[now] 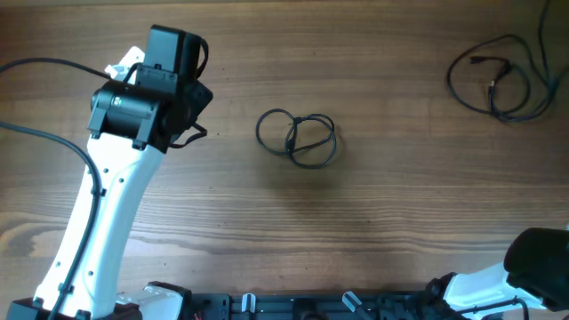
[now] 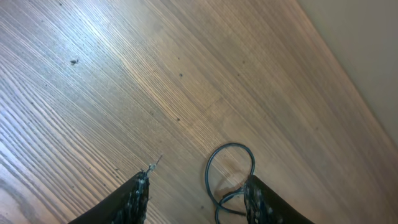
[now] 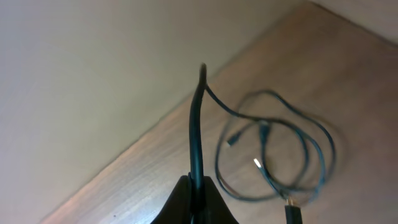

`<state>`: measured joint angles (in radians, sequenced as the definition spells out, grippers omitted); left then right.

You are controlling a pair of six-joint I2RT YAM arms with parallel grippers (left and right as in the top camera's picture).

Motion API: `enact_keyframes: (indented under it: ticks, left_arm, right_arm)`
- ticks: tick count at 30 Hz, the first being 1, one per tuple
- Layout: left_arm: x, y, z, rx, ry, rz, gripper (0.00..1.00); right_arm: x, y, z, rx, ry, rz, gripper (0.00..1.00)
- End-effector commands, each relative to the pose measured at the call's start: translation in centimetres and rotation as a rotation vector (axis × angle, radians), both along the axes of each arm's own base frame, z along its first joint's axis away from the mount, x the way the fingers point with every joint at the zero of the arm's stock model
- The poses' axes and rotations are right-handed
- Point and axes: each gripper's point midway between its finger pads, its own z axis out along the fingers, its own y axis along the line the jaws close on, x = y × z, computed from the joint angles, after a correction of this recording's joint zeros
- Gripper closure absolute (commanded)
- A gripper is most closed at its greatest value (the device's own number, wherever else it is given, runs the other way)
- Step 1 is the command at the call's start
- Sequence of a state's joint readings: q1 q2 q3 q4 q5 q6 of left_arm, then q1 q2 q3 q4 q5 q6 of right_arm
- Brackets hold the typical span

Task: Untangle cables

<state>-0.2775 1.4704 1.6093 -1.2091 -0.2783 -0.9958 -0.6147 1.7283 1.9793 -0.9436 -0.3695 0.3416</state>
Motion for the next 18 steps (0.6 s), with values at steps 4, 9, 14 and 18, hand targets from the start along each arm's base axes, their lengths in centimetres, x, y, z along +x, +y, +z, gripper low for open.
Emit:
enact_keyframes:
  ticks: [4,9,14,18]
  left_arm:
    - [0.5,-0.8,-1.4,-0.008,0.047,-0.039,0.49]
    - [0.9,-1.3,-2.2,-0.019,0.070,-0.047,0.50]
    - [0.9,-1.4,-2.2,-0.014,0.072,-0.067,0.49]
    - [1.2,-2.1,-2.1,-0.023,0.069,-0.140,0.50]
  right_arm:
    - [-5.6,-5.4,-1.8,-0.040,0.176,-0.358,0.96]
    - [-6.6,-6.5,-4.2,-0.055,0.285,-0.411,0.96]
    - [-4.9,-5.5,-7.0,-0.014,0.331,-0.274,0.57]
    - [-3.8,-4.3,-7.7,0.027,0.319,-0.185,0.21]
